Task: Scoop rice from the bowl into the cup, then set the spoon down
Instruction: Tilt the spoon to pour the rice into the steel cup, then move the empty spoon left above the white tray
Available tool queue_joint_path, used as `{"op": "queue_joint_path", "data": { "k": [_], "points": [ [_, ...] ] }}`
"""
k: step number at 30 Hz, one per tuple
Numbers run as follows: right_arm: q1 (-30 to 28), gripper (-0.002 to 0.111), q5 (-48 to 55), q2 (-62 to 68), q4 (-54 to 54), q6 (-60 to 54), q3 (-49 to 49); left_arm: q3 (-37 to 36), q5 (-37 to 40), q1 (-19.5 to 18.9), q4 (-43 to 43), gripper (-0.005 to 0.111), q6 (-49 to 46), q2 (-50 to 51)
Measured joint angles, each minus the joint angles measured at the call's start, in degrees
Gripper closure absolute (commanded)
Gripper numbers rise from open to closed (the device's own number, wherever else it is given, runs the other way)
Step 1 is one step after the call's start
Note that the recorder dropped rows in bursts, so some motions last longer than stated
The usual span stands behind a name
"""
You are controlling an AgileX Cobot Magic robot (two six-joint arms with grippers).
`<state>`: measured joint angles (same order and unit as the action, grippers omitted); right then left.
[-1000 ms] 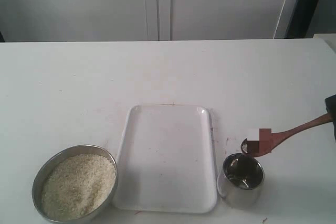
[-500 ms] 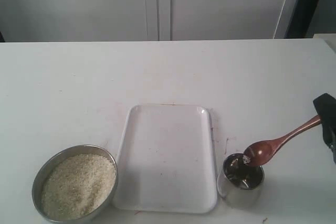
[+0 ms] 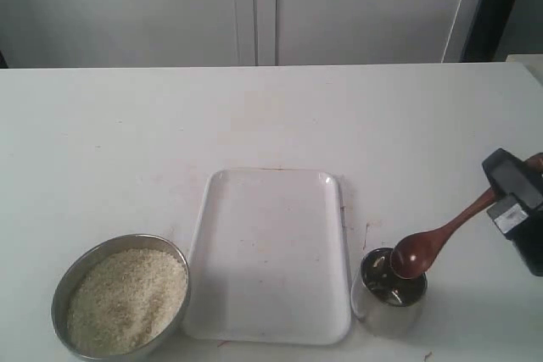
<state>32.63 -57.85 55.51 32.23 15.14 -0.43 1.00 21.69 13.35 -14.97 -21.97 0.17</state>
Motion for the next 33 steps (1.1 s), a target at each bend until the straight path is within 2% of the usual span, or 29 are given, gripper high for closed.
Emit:
{"op": "queue_joint_path", "data": {
  "k": [9, 14, 17, 19, 23, 26, 33],
  "points": [
    [0.0, 0.108, 0.0, 0.0, -0.7, -2.1, 0.0, 0.0, 0.0, 0.0, 0.0, 0.092, 0.0, 0.0],
    [0.0, 0.108, 0.0, 0.0, -1.0, 2.7, 0.0, 0.0, 0.0, 0.0, 0.0, 0.092, 0.0, 0.0],
    [0.0, 0.108, 0.3, 0.0, -2.9, 5.2, -1.1, 0.0, 0.0, 0.0, 0.0, 0.092, 0.0, 0.0],
    [0.0, 0.108, 1.3, 0.0, -8.1, 5.4, -3.8, 0.0, 0.0, 0.0, 0.0, 0.092, 0.0, 0.0],
    [0.0, 0.108, 10.8, 0.0, -13.2, 4.7, -9.9, 0.0, 0.0, 0.0, 0.0, 0.092, 0.0, 0.0],
    [0.0, 0.108, 22.2, 0.0, -14.2, 1.2, -17.0, 0.0, 0.0, 0.0, 0.0, 0.092, 0.0, 0.0],
    [0.0, 0.108, 37.9, 0.0, -14.2, -0.4, -28.1, 0.0, 0.0, 0.0, 0.0, 0.092, 0.0, 0.0]
  ]
}}
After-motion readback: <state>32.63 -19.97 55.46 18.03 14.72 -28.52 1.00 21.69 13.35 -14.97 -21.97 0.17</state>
